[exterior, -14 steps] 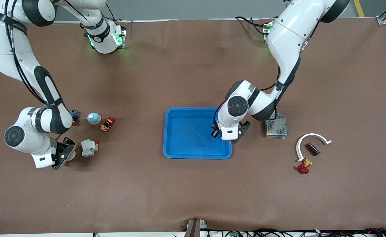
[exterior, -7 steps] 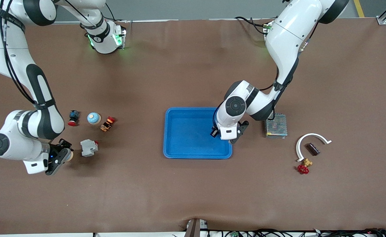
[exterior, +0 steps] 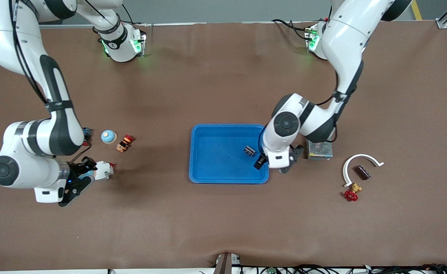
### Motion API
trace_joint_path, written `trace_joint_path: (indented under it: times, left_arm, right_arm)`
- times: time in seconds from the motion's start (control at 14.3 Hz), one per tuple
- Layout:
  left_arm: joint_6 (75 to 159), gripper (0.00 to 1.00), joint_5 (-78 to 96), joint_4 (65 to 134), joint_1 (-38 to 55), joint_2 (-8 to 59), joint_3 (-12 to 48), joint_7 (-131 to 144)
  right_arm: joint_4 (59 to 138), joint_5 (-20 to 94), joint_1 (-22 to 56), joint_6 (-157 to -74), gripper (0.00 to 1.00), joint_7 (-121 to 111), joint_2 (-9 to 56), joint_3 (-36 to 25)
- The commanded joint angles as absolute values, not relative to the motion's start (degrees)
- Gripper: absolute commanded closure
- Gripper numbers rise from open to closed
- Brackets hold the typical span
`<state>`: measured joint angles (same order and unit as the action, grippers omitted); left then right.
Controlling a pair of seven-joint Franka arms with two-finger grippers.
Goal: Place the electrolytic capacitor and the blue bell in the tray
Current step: 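Lower the capacitor into the tray while the right gripper lifts the bell, then carry the bell over the tray while the left gripper reaches the capacitor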
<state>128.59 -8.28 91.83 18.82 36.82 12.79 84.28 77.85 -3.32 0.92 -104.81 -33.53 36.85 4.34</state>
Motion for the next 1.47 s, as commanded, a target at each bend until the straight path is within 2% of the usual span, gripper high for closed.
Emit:
trace_joint_path:
  times: [0.0,0.35,0.7,1.12,1.4]
  left_arm:
    - [125.52,0.00,-9.40,92.37,15.57,33.50,12.83,79.12]
    - [120.16,0.00,-9.67,92.55,7.58,29.97,12.83,64.19]
    - [119.27,0.00,-9.76,93.16,-0.42,29.71,12.83,51.79]
    - [120.06,0.00,-9.76,93.16,-7.37,31.02,12.83,42.64]
    - [123.30,0.00,-12.82,93.34,-11.07,34.18,12.92,39.64]
  right_arm:
    - [78.22,-2.90,6.31,-102.14,0.60,-18.34,34.72,4.04]
    - [78.22,-2.37,16.59,-102.48,0.60,3.47,34.54,4.04]
    - [78.84,-2.37,25.91,-108.27,0.60,22.73,35.24,4.04]
    - [80.94,-2.37,31.63,-117.23,0.60,33.39,39.19,3.96]
    - [84.28,-2.29,32.61,-121.37,0.59,33.75,39.90,4.04]
